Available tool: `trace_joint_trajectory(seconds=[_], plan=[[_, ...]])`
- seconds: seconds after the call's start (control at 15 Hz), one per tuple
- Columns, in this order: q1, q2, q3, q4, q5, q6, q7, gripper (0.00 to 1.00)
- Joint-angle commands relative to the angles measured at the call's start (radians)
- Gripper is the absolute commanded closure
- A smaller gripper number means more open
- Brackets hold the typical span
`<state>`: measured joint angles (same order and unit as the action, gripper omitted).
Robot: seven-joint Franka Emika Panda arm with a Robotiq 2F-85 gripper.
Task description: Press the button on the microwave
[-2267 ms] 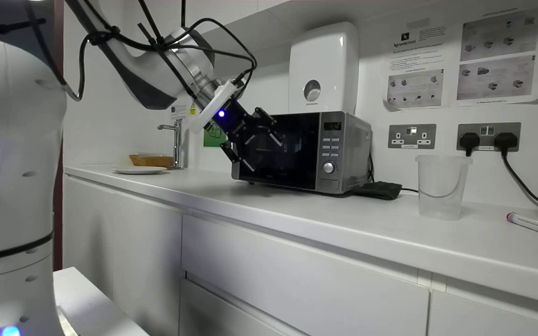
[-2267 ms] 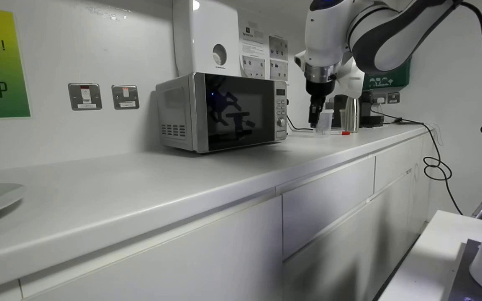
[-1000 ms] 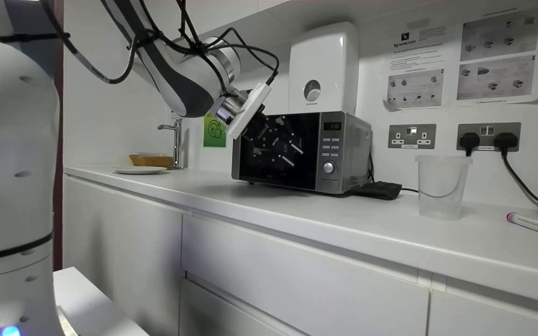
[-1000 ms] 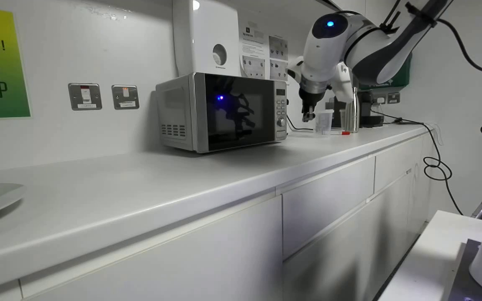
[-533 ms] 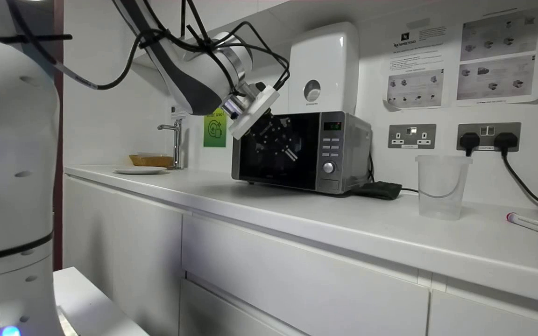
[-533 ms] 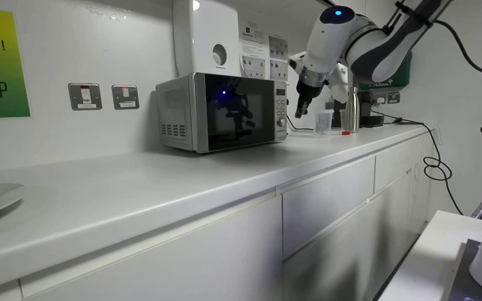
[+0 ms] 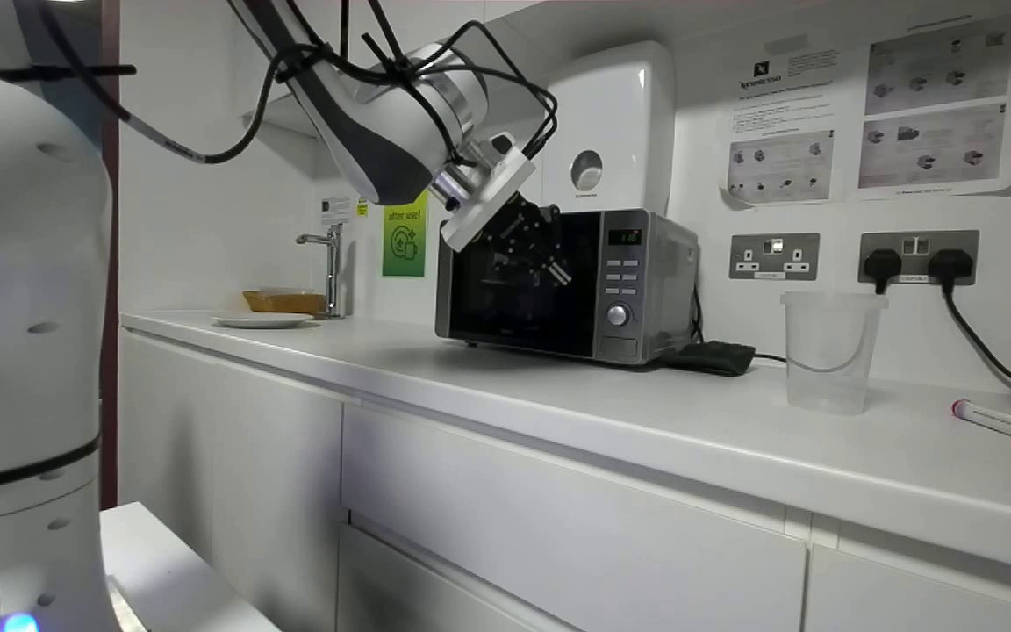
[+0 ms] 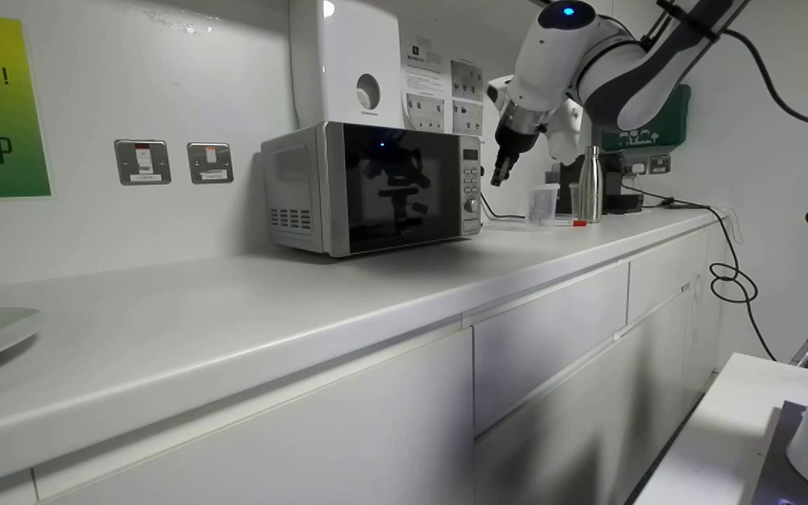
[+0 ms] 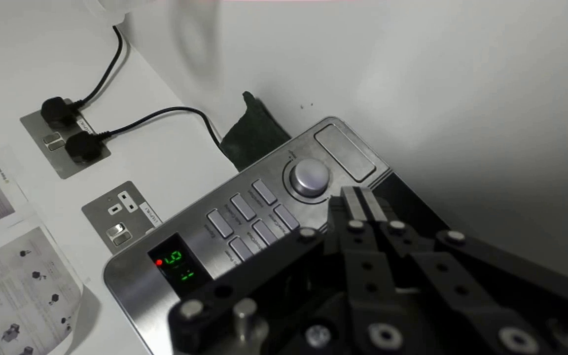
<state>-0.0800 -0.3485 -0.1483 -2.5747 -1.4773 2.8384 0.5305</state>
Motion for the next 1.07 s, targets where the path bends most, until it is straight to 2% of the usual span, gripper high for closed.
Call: trace_joint_trajectory(seconds=[0.0, 0.4, 1.0], plan=[[-0.002, 0.052, -0.021, 0.066, -0.002, 0.054, 0.067, 1.0], [0.0, 0.107, -0.025, 0.162, -0.014, 0.083, 0.15, 1.0], [-0.003, 0.185, -0.025, 0.254, -0.014, 0.079, 0.208, 1.0]])
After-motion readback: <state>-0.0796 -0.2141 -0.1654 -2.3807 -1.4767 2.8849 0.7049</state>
